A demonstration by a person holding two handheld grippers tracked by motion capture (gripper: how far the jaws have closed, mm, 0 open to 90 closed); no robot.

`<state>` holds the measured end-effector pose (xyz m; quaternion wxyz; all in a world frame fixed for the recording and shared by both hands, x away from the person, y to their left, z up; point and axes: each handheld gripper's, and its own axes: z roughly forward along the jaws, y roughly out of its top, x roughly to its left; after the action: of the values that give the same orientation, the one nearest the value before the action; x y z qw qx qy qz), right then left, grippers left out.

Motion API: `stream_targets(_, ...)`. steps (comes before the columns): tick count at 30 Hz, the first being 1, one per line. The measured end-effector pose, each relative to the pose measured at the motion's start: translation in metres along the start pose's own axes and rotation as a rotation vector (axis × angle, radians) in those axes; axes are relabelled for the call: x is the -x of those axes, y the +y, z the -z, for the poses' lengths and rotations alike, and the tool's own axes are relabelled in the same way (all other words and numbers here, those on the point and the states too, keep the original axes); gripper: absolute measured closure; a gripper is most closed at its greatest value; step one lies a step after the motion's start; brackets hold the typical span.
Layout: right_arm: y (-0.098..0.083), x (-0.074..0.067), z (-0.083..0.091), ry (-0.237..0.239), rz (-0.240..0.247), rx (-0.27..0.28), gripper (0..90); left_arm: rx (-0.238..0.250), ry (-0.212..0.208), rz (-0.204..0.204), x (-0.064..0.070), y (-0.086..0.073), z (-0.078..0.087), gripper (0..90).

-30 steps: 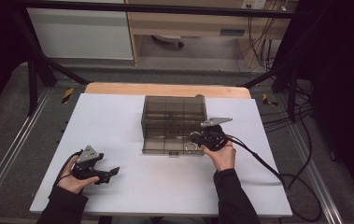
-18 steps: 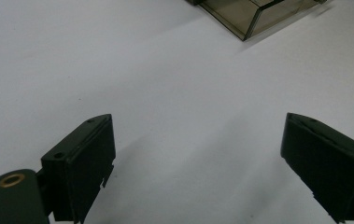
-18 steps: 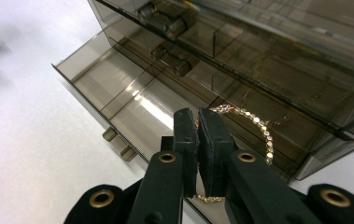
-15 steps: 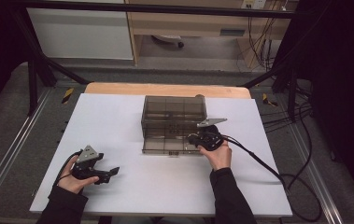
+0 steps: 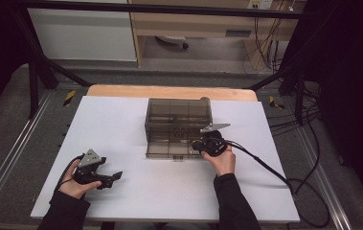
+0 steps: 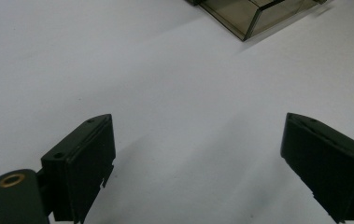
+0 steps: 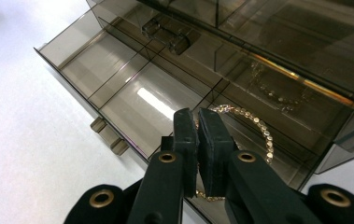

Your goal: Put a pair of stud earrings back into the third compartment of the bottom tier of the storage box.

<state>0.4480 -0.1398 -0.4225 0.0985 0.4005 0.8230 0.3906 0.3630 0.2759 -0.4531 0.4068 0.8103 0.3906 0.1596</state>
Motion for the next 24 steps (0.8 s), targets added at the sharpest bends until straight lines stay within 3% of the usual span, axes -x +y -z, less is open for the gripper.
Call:
stream_targets(15,-0.0069,0.0005,-0.0094,0.001,-0.001,-0.035,86.5,0.001,0.001,0.001,0.0001,0.0001,0.0001,9.8)
stream_targets(24,-0.0071,0.0003,-0.0096,-0.009,-0.004,-0.025,84.2,0.002,0.000,0.000,0.0000,0.0003,0.0005,9.8)
